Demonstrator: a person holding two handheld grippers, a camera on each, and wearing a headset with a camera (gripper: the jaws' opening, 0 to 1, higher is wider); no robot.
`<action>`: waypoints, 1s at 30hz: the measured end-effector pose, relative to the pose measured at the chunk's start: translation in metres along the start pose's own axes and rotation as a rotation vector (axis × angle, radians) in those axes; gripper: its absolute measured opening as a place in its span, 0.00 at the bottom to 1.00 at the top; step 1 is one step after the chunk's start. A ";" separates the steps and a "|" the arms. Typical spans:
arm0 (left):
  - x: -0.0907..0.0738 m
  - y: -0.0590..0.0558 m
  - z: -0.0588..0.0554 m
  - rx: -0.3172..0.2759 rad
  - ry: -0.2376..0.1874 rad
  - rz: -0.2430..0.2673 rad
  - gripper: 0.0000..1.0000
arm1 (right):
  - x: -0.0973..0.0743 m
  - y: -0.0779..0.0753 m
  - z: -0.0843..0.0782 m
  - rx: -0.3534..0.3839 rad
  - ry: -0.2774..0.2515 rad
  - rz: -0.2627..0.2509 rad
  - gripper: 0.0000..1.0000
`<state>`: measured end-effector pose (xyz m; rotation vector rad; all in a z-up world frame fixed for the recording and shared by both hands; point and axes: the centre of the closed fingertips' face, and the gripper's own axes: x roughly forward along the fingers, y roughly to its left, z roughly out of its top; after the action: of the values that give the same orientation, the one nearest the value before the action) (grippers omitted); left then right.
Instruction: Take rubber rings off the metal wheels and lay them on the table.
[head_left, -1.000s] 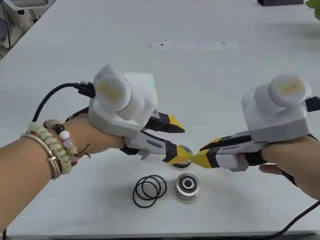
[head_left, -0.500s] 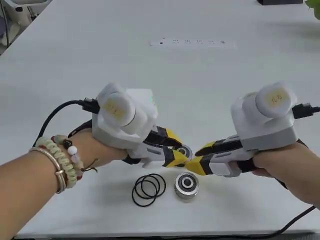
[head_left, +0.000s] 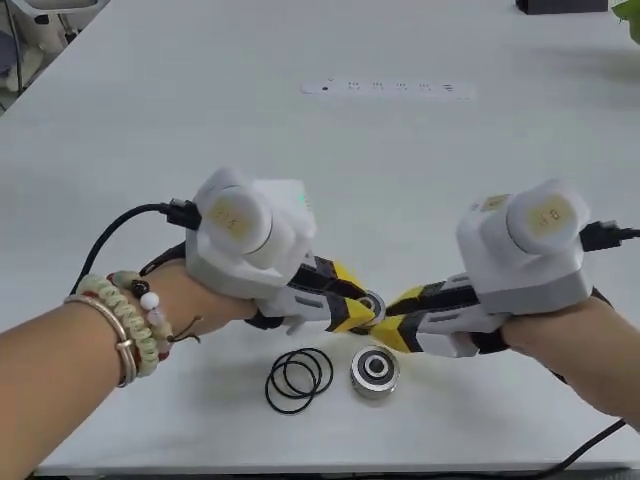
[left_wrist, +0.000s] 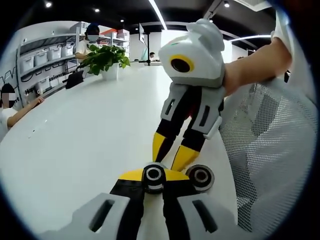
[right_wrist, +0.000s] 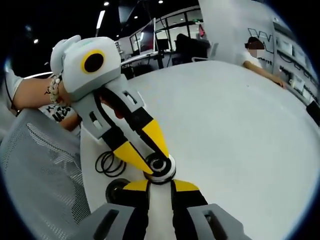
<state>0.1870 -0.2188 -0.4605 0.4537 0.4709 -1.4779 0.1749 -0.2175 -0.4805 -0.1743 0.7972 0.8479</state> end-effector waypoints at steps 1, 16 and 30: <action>0.000 0.001 0.000 -0.002 -0.001 0.001 0.08 | 0.000 0.000 0.000 -0.006 0.001 0.001 0.10; -0.002 0.001 -0.002 -0.001 -0.008 -0.004 0.07 | -0.006 -0.011 0.002 0.043 -0.021 -0.035 0.00; -0.002 0.001 -0.001 0.007 -0.018 -0.005 0.08 | 0.002 0.004 0.002 -0.008 0.003 0.009 0.15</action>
<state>0.1877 -0.2162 -0.4603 0.4451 0.4532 -1.4877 0.1743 -0.2128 -0.4796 -0.1788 0.7983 0.8598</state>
